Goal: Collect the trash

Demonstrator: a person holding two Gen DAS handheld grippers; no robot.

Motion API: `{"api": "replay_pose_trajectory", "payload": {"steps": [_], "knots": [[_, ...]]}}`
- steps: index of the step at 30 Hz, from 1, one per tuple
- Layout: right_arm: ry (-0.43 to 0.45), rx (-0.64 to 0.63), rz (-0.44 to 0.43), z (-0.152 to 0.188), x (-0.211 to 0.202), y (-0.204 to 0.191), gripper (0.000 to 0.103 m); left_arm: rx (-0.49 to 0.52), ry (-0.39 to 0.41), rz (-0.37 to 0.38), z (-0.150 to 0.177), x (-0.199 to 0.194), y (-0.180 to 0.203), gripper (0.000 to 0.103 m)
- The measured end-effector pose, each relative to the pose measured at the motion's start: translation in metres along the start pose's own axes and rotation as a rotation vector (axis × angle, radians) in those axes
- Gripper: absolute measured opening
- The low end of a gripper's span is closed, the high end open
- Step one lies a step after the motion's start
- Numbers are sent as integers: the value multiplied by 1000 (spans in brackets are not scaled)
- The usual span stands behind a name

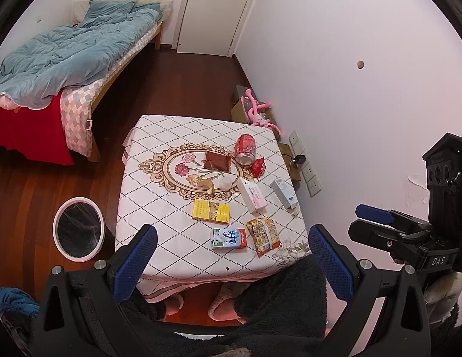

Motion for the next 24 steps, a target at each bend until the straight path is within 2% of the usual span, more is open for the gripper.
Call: {"api": "replay_pose_trajectory", "payload": {"steps": [24], "knots": [[-10, -7, -1, 5, 4, -1, 103, -10, 6, -1, 7, -1, -5, 103]]}}
Point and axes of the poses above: each gripper's, at about its wrist camera, not at the fingertips, and x roughly the way its jaws point, y to its right, z to its underside, the point moved 1 cm from there along x, roughly the way its jaws point, and after that the axes turned 7 degrees about x, right-handed, at the moved point
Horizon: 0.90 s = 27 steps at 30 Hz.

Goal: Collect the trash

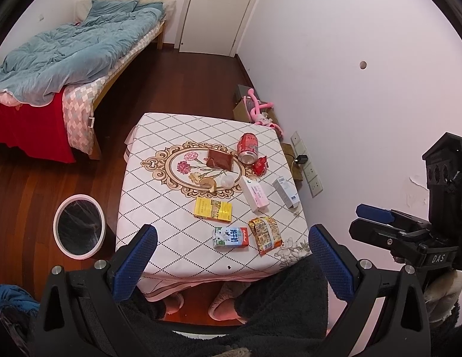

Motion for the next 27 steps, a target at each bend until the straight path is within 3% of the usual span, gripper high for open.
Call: {"api": "replay_pose_trajectory", "payload": {"steps": [23, 27], "knots": [[13, -6, -9, -2, 1, -7, 103, 9, 2, 4, -2, 3, 2, 103], [43, 37, 6, -4, 1, 2, 103, 8, 3, -70, -5, 20, 1, 103]]}}
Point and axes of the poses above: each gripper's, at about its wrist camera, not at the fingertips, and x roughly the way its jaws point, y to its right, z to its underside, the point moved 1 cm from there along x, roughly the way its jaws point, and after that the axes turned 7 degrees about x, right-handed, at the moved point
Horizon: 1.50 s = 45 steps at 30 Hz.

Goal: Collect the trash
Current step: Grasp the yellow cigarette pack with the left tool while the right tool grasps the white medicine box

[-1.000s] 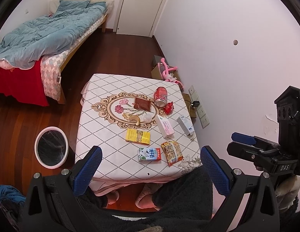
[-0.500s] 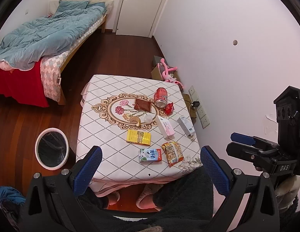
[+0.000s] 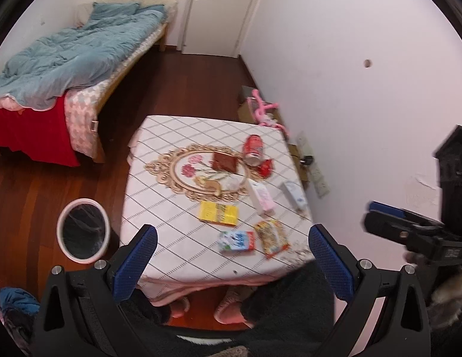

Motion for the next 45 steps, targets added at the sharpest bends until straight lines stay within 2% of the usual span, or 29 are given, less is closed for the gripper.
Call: {"api": "replay_pose_trajectory", "payload": {"steps": [2, 5, 7, 11, 15, 18, 20, 21, 27, 29, 30, 32, 34, 35, 36, 37, 39, 41, 43, 45], "knots": [[13, 40, 29, -4, 5, 13, 103, -1, -16, -53, -3, 19, -2, 103], [35, 98, 106, -10, 24, 42, 103, -2, -69, -132, -9, 71, -4, 103], [45, 133, 181, -16, 44, 68, 103, 2, -112, -149, -8, 104, -6, 103], [14, 248, 278, -28, 99, 135, 103, -37, -262, -170, -5, 185, -12, 103], [-19, 325, 368, -37, 147, 192, 96, -194, -438, -109, 7, 267, -27, 103], [-63, 375, 413, -43, 182, 227, 96, -304, -523, -79, 15, 308, -36, 101], [-86, 387, 461, -47, 202, 242, 96, -369, -570, -57, 20, 330, -39, 93], [-97, 396, 481, -49, 214, 251, 96, -413, -592, -40, 22, 339, -42, 92], [-144, 443, 535, -61, 264, 289, 95, -645, -642, 25, 28, 371, -57, 91], [-148, 437, 551, -66, 275, 295, 95, -684, -626, 8, 23, 370, -57, 88], [-149, 433, 558, -68, 278, 296, 95, -679, -628, 2, 19, 371, -54, 86], [-153, 417, 572, -73, 287, 298, 95, -659, -625, -57, 13, 369, -49, 79], [-156, 387, 590, -78, 295, 298, 90, -587, -628, -107, 5, 367, -38, 76], [-166, 367, 602, -80, 299, 297, 82, -543, -627, -129, 1, 365, -31, 67], [-175, 350, 607, -81, 302, 296, 70, -491, -620, -148, -5, 362, -24, 61], [-184, 339, 607, -81, 304, 295, 63, -439, -613, -157, -9, 359, -18, 56], [-196, 328, 596, -78, 304, 291, 52, -366, -605, -153, -14, 354, -12, 56], [-219, 338, 580, -71, 301, 288, 48, -282, -589, -157, -22, 351, -7, 56], [-258, 379, 524, -62, 297, 287, 48, -125, -574, -185, -32, 345, 5, 56], [-294, 408, 465, -55, 294, 283, 49, 53, -556, -253, -43, 339, 18, 56]]}}
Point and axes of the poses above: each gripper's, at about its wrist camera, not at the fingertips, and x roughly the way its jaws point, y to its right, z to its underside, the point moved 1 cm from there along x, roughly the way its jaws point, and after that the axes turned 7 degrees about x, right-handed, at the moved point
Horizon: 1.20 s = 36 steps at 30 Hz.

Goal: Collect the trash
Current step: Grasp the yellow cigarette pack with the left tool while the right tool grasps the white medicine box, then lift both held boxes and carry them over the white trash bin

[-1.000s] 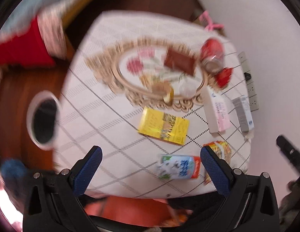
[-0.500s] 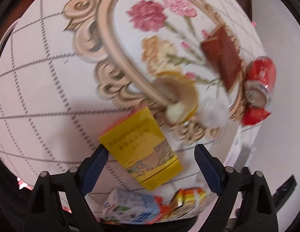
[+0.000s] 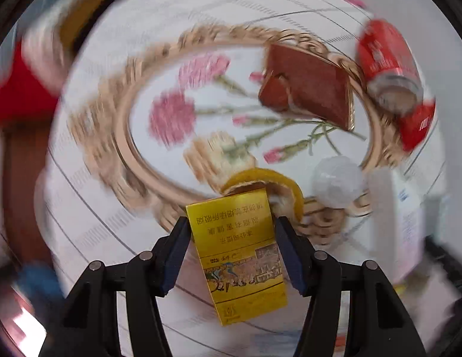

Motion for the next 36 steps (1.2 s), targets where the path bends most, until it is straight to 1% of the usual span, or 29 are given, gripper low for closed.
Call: {"api": "replay_pose_trajectory", "payload": {"steps": [1, 3, 5, 6, 8, 9, 10, 11, 12, 13, 14, 16, 18, 19, 21, 22, 23, 24, 25, 26, 27, 28, 29, 30, 32, 33, 36], "knots": [[-19, 7, -31, 3, -1, 0, 50, 43, 0, -15, -3, -6, 4, 56], [-26, -4, -51, 8, -4, -3, 65, 93, -14, -15, -4, -16, 9, 57], [-9, -32, -34, 10, -5, -7, 66, 97, -47, -4, -6, -20, 13, 58], [-2, -53, -10, 10, -5, -9, 66, 83, -67, 13, -2, -24, 14, 58], [3, -86, 7, 10, -3, -13, 66, 65, -91, 39, 7, -26, 18, 58], [4, -105, 25, 12, -1, -16, 66, 44, -67, 42, 10, -33, 18, 59], [8, -123, 39, 13, 1, -19, 66, 22, -66, 47, 17, -37, 15, 60], [16, -135, 49, 14, 3, -20, 65, 1, -66, 55, 21, -40, 13, 60], [26, -149, 70, 15, 4, -22, 53, -17, -69, 61, 29, -42, 13, 60], [30, -150, 78, 16, 4, -22, 45, -24, -77, 61, 35, -48, 11, 60], [31, -142, 76, 18, 4, -22, 39, -22, -84, 59, 38, -51, 12, 60], [17, -121, 70, 22, 2, -16, 39, -12, -78, 59, 46, -61, 17, 60], [3, -117, 56, 25, 3, -14, 40, -22, -68, 70, 49, -65, 19, 63], [-3, -114, 45, 26, 4, -14, 41, -32, -63, 75, 60, -59, 1, 65], [-22, -95, 30, 26, 9, -13, 48, -29, -45, 73, 67, -62, 2, 65], [-19, -92, 31, 25, 12, -11, 49, -25, -28, 69, 72, -69, 4, 64], [-8, -98, 35, 25, 12, -11, 49, -24, -18, 72, 83, -54, -2, 58], [-5, -110, 53, 25, 13, -14, 49, -19, 1, 71, 78, -45, -9, 54], [1, -117, 68, 26, 13, -17, 49, -11, 4, 52, 80, -44, -8, 54], [13, -125, 91, 28, 13, -19, 45, -2, 12, 39, 82, -44, -5, 54], [20, -127, 104, 29, 13, -19, 38, 2, 27, 28, 80, -50, -13, 54], [29, -127, 90, 30, 12, -19, 36, 4, 49, 9, 86, -60, -12, 54], [31, -121, 86, 32, 11, -19, 36, 4, 68, -4, 92, -68, -7, 54], [41, -112, 89, 34, 7, -17, 36, 1, 103, -20, 97, -88, -6, 54], [77, -112, 87, 33, -1, -14, 36, -2, 148, -34, 108, -115, -9, 54], [97, -115, 83, 35, -8, -14, 36, -3, 186, -43, 113, -129, -9, 54], [160, -116, 45, 42, -34, -17, 36, -10, 263, -54, 124, -155, -14, 54]]}}
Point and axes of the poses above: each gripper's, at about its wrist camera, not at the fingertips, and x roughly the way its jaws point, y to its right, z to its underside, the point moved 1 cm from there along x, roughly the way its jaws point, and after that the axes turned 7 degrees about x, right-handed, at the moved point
